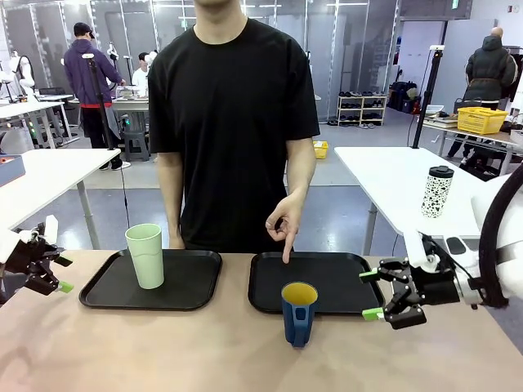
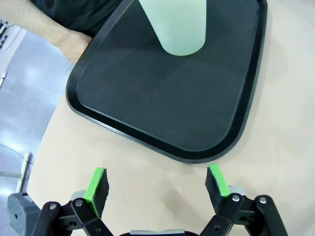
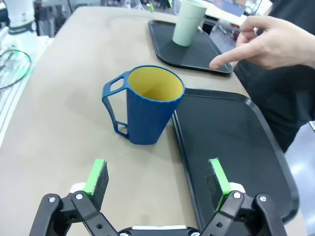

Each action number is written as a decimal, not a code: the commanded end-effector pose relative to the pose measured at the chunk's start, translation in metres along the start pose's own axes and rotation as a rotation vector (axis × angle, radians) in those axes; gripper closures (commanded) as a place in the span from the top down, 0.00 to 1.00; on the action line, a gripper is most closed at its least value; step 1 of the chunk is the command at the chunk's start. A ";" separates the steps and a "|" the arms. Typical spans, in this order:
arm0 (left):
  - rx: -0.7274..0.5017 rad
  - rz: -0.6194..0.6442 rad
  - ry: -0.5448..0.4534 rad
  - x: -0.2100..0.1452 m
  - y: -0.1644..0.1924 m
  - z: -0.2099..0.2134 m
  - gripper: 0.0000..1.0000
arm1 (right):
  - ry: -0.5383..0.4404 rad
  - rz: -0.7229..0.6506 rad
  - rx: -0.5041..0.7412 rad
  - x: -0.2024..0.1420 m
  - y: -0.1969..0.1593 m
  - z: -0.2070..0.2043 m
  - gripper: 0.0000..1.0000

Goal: Sort and store the cups by type.
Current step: Pick up the Handle plastic cup and place it into the empty Flat Tray.

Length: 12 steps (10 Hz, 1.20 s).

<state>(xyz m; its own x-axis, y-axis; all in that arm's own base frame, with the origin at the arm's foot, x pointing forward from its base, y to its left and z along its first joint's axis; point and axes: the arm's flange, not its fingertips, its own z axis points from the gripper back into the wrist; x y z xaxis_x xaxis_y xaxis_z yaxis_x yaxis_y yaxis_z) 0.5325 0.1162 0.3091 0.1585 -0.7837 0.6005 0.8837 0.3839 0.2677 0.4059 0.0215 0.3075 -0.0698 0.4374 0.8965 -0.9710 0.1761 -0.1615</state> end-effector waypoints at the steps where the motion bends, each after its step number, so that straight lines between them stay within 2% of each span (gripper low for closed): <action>1: 0.000 -0.011 -0.008 0.000 0.001 0.001 1.00 | -0.023 0.012 -0.003 -0.012 -0.016 -0.008 1.00; 2: 0.000 -0.011 -0.008 0.000 0.001 0.001 1.00 | -0.018 0.000 -0.033 -0.014 -0.018 -0.009 1.00; 3: 0.000 -0.011 -0.008 0.000 0.001 0.001 1.00 | -0.015 -0.012 0.014 -0.009 -0.003 -0.004 1.00; 7: 0.000 -0.011 -0.008 0.000 0.001 0.001 1.00 | -0.009 -0.017 0.010 -0.013 -0.008 -0.005 1.00; 8: 0.000 -0.011 -0.008 0.000 0.001 0.001 1.00 | -0.019 -0.065 0.023 -0.020 -0.018 -0.010 1.00; 12: 0.000 -0.011 -0.008 0.000 0.001 0.001 1.00 | -0.045 -0.105 0.073 -0.033 -0.035 -0.049 1.00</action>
<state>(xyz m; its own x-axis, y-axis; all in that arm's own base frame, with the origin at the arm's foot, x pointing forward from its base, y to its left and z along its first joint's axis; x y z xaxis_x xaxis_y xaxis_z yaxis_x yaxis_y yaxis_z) 0.5325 0.1163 0.3091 0.1586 -0.7835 0.6008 0.8836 0.3841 0.2677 0.4410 0.0365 0.2646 -0.0033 0.4040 0.9148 -0.9866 0.1480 -0.0689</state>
